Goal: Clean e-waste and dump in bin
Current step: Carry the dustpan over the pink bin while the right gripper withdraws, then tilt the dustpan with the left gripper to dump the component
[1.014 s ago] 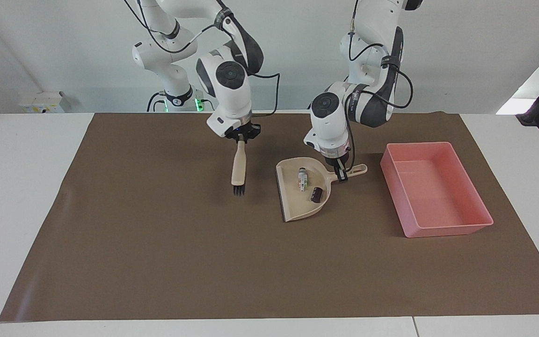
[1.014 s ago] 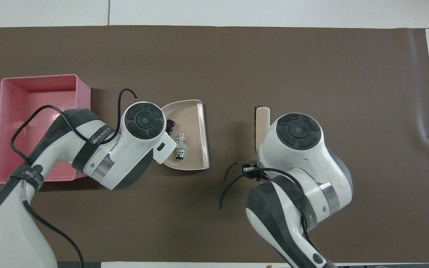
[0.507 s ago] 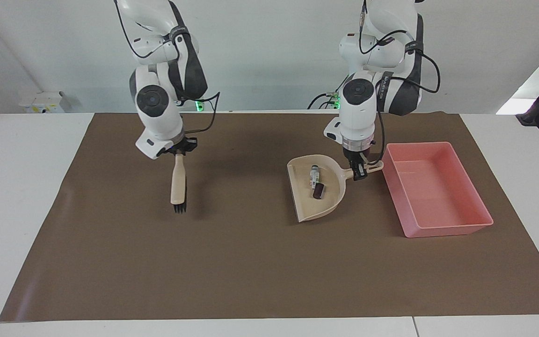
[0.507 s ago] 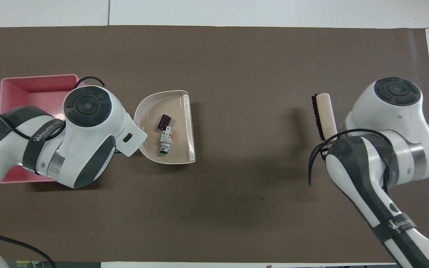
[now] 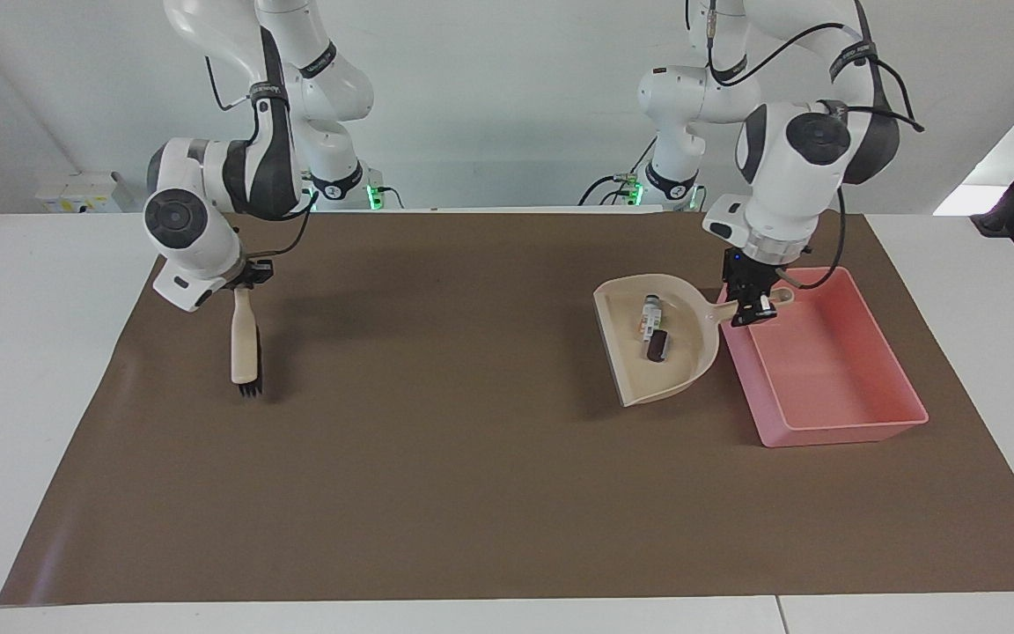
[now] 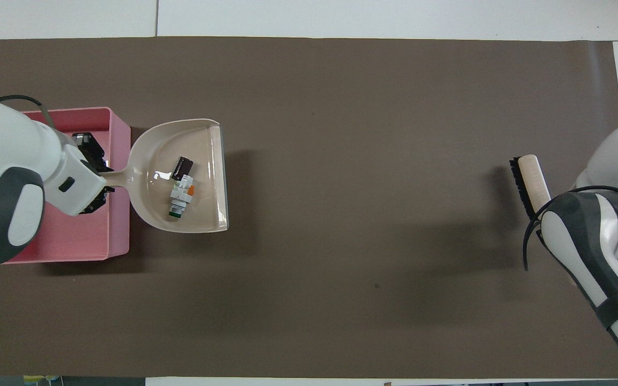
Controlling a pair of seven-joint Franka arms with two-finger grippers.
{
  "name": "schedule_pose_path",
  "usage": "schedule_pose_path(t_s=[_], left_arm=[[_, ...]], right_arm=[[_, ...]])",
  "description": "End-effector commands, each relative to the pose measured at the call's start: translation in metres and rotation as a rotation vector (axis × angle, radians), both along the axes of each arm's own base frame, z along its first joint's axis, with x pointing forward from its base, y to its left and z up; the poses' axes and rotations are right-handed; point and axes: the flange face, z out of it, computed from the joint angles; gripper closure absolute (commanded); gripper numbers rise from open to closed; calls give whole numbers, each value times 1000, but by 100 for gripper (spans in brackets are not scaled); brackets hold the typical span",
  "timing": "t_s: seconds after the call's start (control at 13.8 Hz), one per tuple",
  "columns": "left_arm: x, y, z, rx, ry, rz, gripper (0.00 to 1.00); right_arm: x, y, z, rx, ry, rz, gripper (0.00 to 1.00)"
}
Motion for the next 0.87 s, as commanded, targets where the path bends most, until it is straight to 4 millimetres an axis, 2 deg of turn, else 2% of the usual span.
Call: schedule_pose_path(t_s=[0.0,0.22,0.43,0.65,0.8], left_arm=[[7,48,32,-73,-14,-1,100],[12,113,47,-123,-16,-7,100],[14,170,61,-145,-35,-13,100],[12,218,70,-141,-57,-30,100],[10,237,77,-129,-47,-13,100]], right_arm=[[-4,-28,-10,24,-8,-74,100],[-8,-23,-20,75,-2,-134,100],[-16,-19,-31,85,-9,-138,100],[-20,-19,-35,95,-13,-148,100],[-20,-17,-37,108,-21,-158,100]])
